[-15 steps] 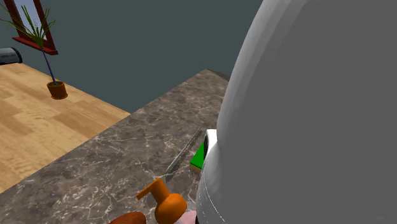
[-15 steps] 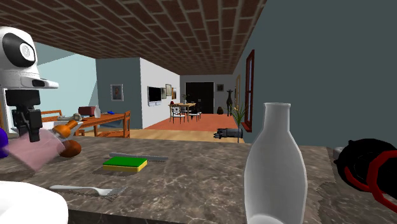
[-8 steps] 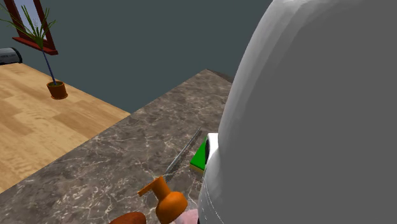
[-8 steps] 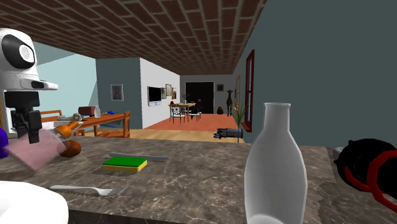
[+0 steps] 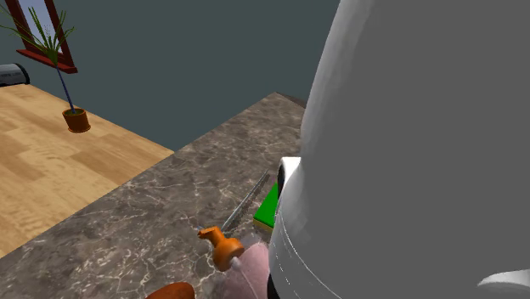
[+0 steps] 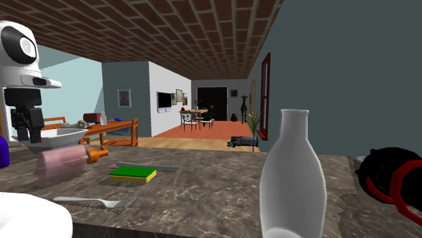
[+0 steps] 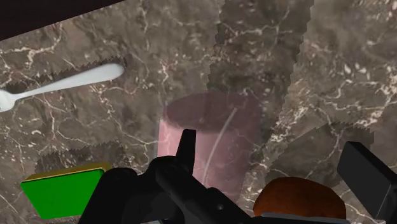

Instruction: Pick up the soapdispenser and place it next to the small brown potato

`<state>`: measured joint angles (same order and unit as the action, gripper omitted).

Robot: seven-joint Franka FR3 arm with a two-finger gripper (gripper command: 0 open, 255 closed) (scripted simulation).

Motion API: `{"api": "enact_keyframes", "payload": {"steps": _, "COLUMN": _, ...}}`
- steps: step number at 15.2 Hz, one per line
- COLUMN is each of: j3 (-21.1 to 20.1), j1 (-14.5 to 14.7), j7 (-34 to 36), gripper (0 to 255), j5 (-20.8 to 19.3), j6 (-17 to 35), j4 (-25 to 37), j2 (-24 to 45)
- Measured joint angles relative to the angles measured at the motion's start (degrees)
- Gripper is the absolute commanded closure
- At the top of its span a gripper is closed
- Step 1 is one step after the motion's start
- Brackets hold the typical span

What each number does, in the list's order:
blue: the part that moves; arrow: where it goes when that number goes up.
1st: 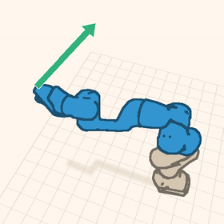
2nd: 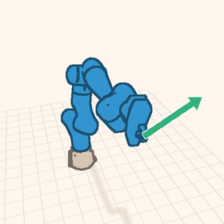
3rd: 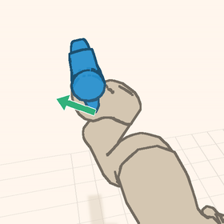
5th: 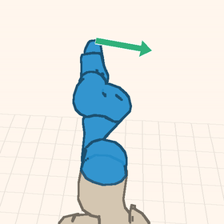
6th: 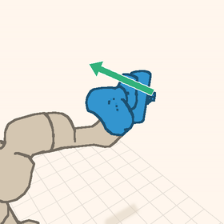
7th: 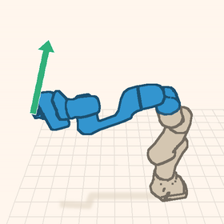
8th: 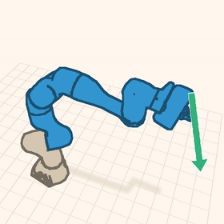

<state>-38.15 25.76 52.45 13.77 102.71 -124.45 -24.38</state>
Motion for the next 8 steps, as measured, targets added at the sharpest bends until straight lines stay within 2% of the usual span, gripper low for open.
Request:
{"api": "enact_keyframes", "payload": {"steps": 2, "j3": 0.4, "j1": -0.2, "j7": 0.1, "gripper": 0, "j5": -0.3, "j6": -2.4, "j4": 2.5, "j2": 0.1}}
{"api": "enact_keyframes", "payload": {"steps": 8, "j3": 0.4, "j1": -0.2, "j7": 0.3, "gripper": 0, "j5": -0.4, "j6": -3.1, "j4": 3.2, "j2": 0.2}}
